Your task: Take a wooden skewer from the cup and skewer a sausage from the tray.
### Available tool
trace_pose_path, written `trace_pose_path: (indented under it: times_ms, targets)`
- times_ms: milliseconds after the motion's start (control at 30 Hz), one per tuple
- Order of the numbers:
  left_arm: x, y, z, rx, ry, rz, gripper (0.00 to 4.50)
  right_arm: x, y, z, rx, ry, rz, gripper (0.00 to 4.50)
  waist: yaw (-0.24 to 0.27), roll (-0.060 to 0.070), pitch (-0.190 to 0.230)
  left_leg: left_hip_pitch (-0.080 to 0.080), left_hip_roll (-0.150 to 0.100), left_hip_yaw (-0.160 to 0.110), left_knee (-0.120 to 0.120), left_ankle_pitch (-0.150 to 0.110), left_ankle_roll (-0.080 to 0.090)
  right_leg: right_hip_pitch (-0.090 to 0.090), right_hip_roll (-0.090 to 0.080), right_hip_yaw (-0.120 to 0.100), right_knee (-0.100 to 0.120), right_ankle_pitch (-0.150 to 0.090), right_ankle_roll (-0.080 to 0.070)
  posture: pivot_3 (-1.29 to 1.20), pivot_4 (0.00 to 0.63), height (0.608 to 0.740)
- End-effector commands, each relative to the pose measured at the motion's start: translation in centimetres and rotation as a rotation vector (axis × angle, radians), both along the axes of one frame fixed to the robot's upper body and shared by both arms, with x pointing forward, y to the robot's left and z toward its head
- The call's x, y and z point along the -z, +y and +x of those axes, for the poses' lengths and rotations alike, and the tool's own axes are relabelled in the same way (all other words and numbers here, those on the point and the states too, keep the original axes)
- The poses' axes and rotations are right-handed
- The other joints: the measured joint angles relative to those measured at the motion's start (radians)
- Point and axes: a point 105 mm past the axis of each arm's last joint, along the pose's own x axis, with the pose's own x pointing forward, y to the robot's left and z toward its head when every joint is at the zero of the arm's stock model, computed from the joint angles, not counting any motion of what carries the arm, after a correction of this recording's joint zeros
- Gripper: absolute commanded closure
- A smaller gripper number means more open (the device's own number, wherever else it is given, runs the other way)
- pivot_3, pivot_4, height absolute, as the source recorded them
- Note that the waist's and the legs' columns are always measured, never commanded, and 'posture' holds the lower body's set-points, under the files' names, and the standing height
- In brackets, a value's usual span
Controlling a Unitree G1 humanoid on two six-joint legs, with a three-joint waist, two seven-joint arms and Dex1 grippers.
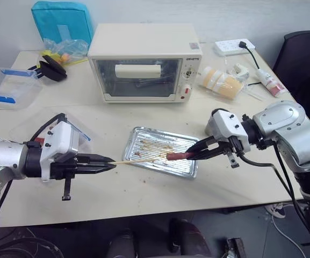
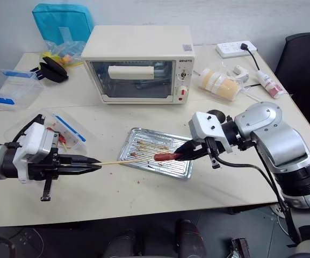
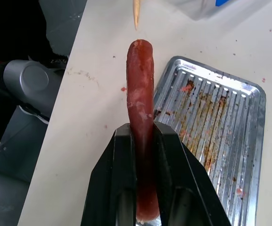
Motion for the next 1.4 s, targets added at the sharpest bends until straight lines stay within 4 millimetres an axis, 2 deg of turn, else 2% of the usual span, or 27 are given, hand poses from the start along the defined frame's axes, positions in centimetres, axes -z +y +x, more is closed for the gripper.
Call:
trace_pose_path:
  times_ms: [33, 467, 700, 933, 1400]
  targets:
    - [-0.4, -0.4, 0.1, 0.020, -0.035, 0.003, 4.50, -1.3, 0.7, -0.7, -0.038, -0.043, 0.022, 4.31, 0.001, 0.000, 0.000, 0.000, 0.000, 0.000, 0.000, 0.000, 0.000, 0.000, 0.000, 0.000, 0.000, 0.000, 0.000, 0.00, 0.150, 0.740]
    - [-0.5, -1.1, 0.5, 0.050, -0.041, -0.004, 4.50, -1.8, 1.5, -0.7, -0.037, -0.046, 0.049, 4.31, 0.001, 0.000, 0.000, 0.000, 0.000, 0.000, 0.000, 0.000, 0.000, 0.000, 0.000, 0.000, 0.000, 0.000, 0.000, 0.00, 0.150, 0.740]
    - [-0.8, -0.1, 0.5, 0.018, -0.049, 0.016, 4.50, -1.0, 0.3, 0.1, 0.001, -0.047, 0.017, 4.31, 0.001, 0.000, 0.000, 0.000, 0.000, 0.000, 0.000, 0.000, 0.000, 0.000, 0.000, 0.000, 0.000, 0.000, 0.000, 0.00, 0.150, 0.740]
    - [-1.1, 0.2, 0.7, 0.010, -0.061, 0.020, 4.50, -0.9, 0.2, 0.2, 0.000, -0.049, 0.012, 4.31, 0.001, 0.000, 0.000, 0.000, 0.000, 0.000, 0.000, 0.000, 0.000, 0.000, 0.000, 0.000, 0.000, 0.000, 0.000, 0.00, 0.150, 0.740]
    - [-1.4, -0.8, 0.8, 0.049, -0.069, 0.005, 4.50, -1.1, 1.3, 0.1, -0.023, -0.056, 0.037, 4.31, 0.001, 0.000, 0.000, 0.000, 0.000, 0.000, 0.000, 0.000, 0.000, 0.000, 0.000, 0.000, 0.001, 0.000, 0.000, 0.00, 0.150, 0.740]
